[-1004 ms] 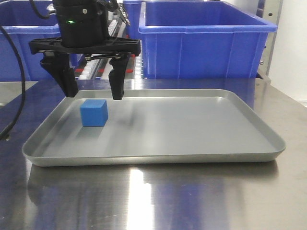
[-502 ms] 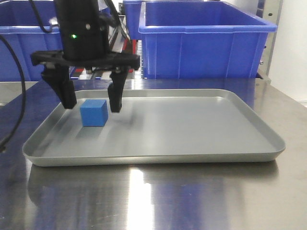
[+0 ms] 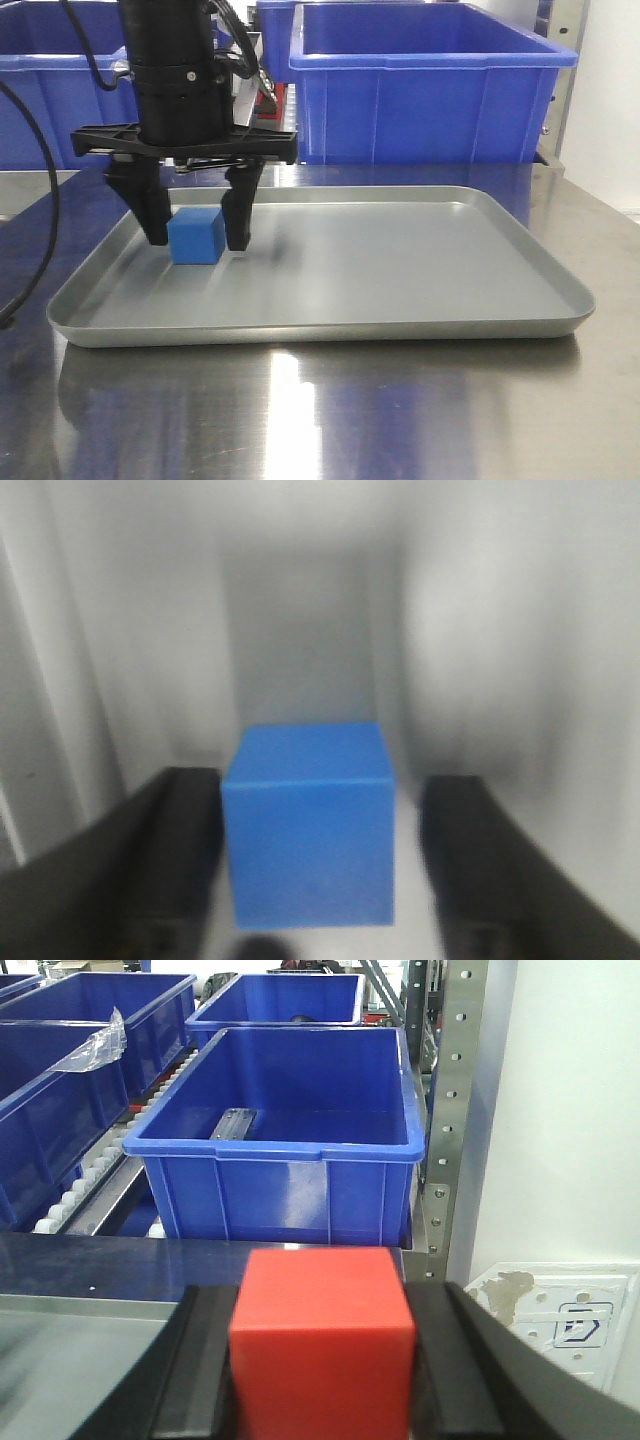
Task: Sort and place red and blue blocks on shelf
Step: 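Close the left gripper on the blue cube and lift it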
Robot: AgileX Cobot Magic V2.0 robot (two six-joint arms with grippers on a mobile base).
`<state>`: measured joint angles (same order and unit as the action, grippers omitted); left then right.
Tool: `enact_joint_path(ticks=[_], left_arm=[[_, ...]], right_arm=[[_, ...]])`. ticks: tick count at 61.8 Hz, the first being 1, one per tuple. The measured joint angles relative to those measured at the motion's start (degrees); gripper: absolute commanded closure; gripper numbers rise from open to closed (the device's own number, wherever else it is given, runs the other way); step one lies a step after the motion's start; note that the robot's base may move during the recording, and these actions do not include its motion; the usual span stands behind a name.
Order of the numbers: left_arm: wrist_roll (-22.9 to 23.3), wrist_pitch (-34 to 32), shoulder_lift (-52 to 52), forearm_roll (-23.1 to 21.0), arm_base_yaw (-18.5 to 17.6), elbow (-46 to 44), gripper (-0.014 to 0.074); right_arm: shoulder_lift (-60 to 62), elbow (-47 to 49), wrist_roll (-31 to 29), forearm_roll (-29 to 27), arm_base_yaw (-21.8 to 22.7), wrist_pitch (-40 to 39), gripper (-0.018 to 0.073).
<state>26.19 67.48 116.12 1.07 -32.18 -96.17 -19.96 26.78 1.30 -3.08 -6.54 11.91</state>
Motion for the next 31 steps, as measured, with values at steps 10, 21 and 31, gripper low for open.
enact_joint_path(ticks=[10, 21, 31], left_arm=[[0.0, 0.0, 0.0, -0.44, 0.0, 0.0, 0.0421], [0.0, 0.0, 0.0, -0.44, 0.0, 0.0, 0.0471], [-0.63, 0.0, -1.02, -0.44, 0.0, 0.0, 0.0471]], right_arm=[[0.0, 0.0, 0.0, 0.0, 0.0, 0.0, 0.051], [0.0, 0.0, 0.0, 0.0, 0.0, 0.0, 0.051], [0.0, 0.0, 0.0, 0.0, 0.0, 0.0, 0.051]])
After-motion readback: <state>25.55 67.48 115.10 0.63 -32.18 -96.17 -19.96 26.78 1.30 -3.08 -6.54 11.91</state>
